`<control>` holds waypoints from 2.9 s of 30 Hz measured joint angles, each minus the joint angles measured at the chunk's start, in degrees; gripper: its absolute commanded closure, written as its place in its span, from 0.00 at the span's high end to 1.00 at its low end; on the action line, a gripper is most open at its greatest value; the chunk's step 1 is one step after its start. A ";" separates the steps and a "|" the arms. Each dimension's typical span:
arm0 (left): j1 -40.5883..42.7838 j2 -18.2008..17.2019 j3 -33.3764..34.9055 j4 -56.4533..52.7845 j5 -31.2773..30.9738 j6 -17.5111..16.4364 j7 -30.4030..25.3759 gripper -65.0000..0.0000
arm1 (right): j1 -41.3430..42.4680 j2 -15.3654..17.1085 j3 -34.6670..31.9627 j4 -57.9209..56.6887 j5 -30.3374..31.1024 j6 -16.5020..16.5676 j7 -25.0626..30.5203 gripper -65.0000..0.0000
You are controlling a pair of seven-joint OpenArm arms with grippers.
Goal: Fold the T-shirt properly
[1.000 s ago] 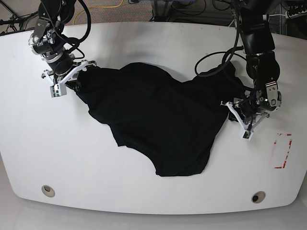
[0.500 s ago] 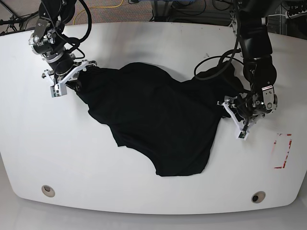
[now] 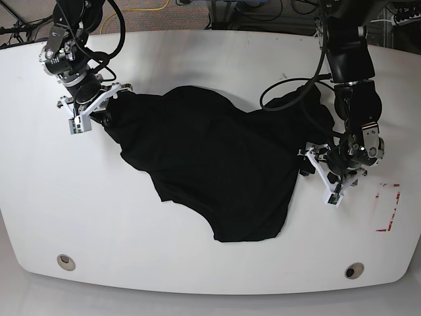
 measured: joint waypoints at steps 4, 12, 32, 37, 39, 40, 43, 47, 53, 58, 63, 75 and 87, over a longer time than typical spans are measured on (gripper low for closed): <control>0.20 0.07 0.37 3.72 -0.22 -0.02 0.24 0.65 | 0.09 0.00 0.00 0.00 0.00 0.00 0.00 0.00; 4.59 0.50 -0.11 6.03 -1.92 0.20 0.35 0.66 | 0.48 -0.85 -0.46 -1.07 -1.22 -0.96 -1.01 0.02; 7.48 0.48 -3.45 6.27 -0.98 0.13 3.87 0.67 | 2.86 -1.27 -0.42 -1.31 -1.31 -0.90 -3.65 0.02; 7.54 -0.48 -3.50 6.95 -1.14 0.11 5.53 0.74 | 2.75 -1.22 -0.39 -1.29 -1.36 -0.90 -3.67 0.02; 7.54 -0.79 -3.63 8.33 -1.09 0.11 5.68 0.79 | 2.73 -1.20 -0.39 -1.29 -1.38 -0.90 -3.67 0.02; 7.52 -0.90 -3.65 8.90 -1.11 0.11 5.66 0.83 | 2.75 -1.22 -0.39 -1.29 -1.36 -0.90 -3.67 0.02; 7.34 -1.22 -3.98 10.38 -1.14 0.13 5.66 0.87 | 2.84 -1.29 -0.42 -1.29 -1.33 -0.90 -3.69 0.02; 7.34 -1.27 -6.95 10.78 -1.70 -0.28 5.64 0.87 | 2.86 -1.25 -0.39 -1.29 -1.33 -0.90 -3.67 0.02; 7.13 -2.89 -10.95 8.50 -1.05 -4.72 5.84 0.87 | 2.89 -1.25 -0.39 -1.29 -1.33 -0.90 -3.67 0.02; 7.65 -2.80 -12.90 5.66 -0.87 -7.41 6.64 0.87 | 2.86 -1.27 -0.44 -1.29 -1.38 -0.90 -3.69 0.02; 8.09 -2.45 -13.27 3.91 -0.83 -10.99 6.91 0.87 | 2.93 -1.22 -0.44 -1.29 -1.38 -0.90 -3.69 0.02; 10.88 -2.01 -13.22 3.37 -0.87 -11.26 7.10 0.87 | 2.91 -1.29 -0.44 -1.29 -1.33 -0.90 -3.65 0.02; 11.06 -0.33 -13.25 3.85 -1.27 -11.21 7.96 0.87 | 2.89 -1.29 -0.44 -1.29 -1.38 -0.90 -3.67 0.02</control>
